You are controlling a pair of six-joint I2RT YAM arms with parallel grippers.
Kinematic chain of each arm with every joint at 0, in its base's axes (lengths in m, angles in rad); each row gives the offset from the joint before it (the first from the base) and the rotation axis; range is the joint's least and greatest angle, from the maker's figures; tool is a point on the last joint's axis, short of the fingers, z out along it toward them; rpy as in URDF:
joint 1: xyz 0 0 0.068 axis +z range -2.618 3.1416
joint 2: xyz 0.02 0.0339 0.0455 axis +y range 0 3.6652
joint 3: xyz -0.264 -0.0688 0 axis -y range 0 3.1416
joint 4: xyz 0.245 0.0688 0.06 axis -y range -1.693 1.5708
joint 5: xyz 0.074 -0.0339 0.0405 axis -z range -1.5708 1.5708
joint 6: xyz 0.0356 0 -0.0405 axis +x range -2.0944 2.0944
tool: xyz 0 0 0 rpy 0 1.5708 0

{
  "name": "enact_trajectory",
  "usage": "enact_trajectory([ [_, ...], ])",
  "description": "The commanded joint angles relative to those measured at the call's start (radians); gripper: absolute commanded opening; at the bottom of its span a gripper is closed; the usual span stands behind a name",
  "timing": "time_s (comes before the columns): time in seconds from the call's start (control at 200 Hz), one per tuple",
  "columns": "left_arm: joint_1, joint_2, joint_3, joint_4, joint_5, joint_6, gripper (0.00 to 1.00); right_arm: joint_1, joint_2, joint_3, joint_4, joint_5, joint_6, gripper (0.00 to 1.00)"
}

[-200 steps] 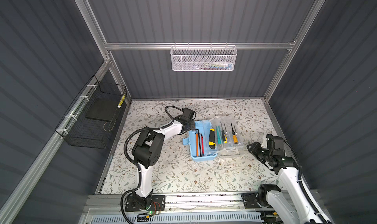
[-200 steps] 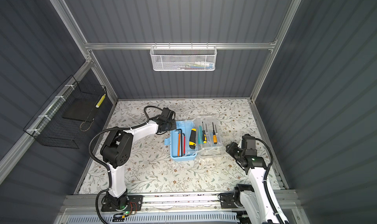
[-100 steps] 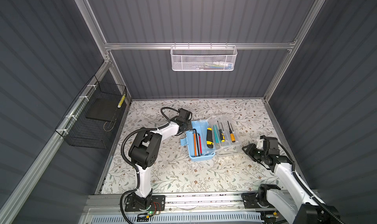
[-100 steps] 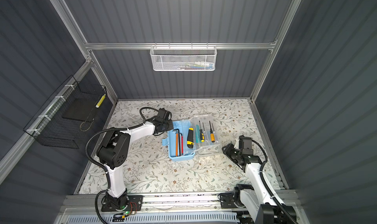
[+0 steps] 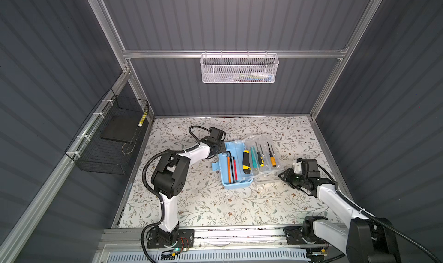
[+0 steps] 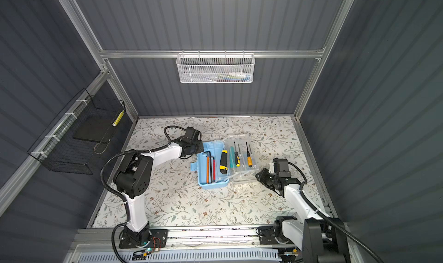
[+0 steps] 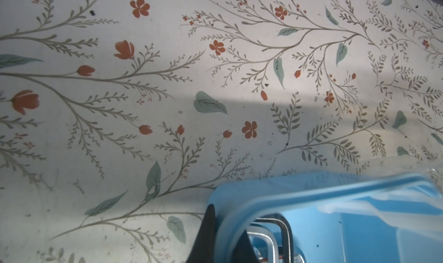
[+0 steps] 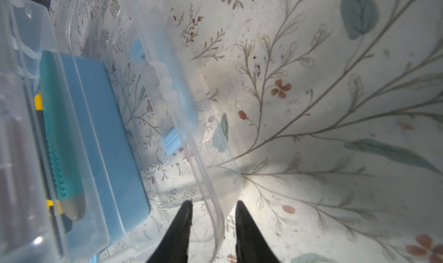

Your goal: Pack the tool kit

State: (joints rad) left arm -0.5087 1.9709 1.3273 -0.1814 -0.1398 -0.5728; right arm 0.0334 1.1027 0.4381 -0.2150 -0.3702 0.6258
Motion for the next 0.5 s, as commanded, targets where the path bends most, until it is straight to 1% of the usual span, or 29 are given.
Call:
enact_trajectory([
  [0.0,0.009,0.018,-0.002,0.013,0.029,-0.001,0.0,0.016,0.037,0.029,0.021,0.024,-0.003,0.28],
  [0.02,0.009,0.017,-0.002,0.014,0.031,-0.001,0.0,0.02,0.044,0.035,0.016,0.06,-0.002,0.27],
  [0.05,0.009,0.016,-0.002,0.014,0.034,-0.003,0.0,0.024,0.049,0.04,0.012,0.073,-0.002,0.27],
  [0.21,0.009,0.008,-0.01,0.024,0.045,-0.007,0.0,0.04,0.087,0.054,0.007,0.087,0.002,0.24],
  [0.32,0.009,0.005,-0.015,0.028,0.051,-0.008,0.0,0.046,0.104,0.061,0.006,0.093,0.003,0.18],
  [0.37,0.009,0.004,-0.019,0.032,0.055,-0.008,0.0,0.049,0.104,0.062,0.007,0.096,0.005,0.14],
  [0.45,0.009,0.003,-0.017,0.034,0.063,-0.011,0.0,0.056,0.095,0.065,0.007,0.1,0.011,0.0],
  [0.495,0.009,0.003,-0.015,0.037,0.07,-0.009,0.0,0.064,0.087,0.067,0.002,0.111,0.014,0.0],
])
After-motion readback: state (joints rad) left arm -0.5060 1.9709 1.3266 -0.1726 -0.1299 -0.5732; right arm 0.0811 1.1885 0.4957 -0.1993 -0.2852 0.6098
